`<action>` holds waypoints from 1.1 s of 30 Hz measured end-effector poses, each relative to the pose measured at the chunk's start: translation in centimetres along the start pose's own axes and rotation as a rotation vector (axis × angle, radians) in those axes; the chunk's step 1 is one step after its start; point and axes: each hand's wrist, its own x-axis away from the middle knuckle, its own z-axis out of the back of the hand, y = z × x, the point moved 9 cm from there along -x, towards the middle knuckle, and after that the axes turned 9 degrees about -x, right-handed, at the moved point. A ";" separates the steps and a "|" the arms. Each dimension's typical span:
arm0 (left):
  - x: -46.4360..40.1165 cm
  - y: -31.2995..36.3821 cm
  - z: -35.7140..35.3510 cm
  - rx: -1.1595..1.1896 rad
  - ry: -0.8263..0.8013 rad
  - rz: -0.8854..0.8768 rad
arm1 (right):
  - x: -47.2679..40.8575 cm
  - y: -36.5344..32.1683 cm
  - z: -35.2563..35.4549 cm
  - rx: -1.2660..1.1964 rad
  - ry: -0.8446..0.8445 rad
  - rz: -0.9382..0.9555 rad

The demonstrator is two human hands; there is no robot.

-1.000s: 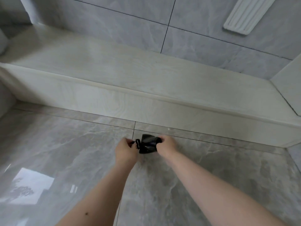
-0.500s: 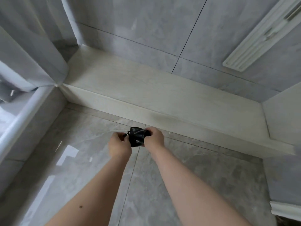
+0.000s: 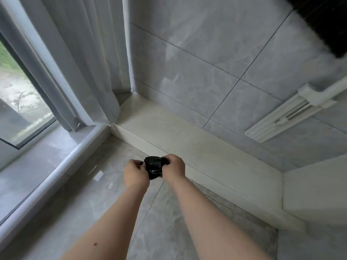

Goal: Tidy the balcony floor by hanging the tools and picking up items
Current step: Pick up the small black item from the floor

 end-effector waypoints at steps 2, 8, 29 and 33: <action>1.3 0.8 2.0 0.028 0.031 0.004 | 1.3 -2.1 -0.1 0.026 -0.048 0.020; 4.5 1.9 9.0 0.128 0.171 -0.017 | 6.2 -7.3 -2.5 0.086 -0.175 0.089; 22.0 -28.4 38.3 0.409 0.716 0.323 | 40.8 -1.6 -27.6 0.476 -0.803 0.355; 27.2 -35.7 42.8 0.502 0.825 0.419 | 49.3 1.5 -31.8 0.546 -0.935 0.412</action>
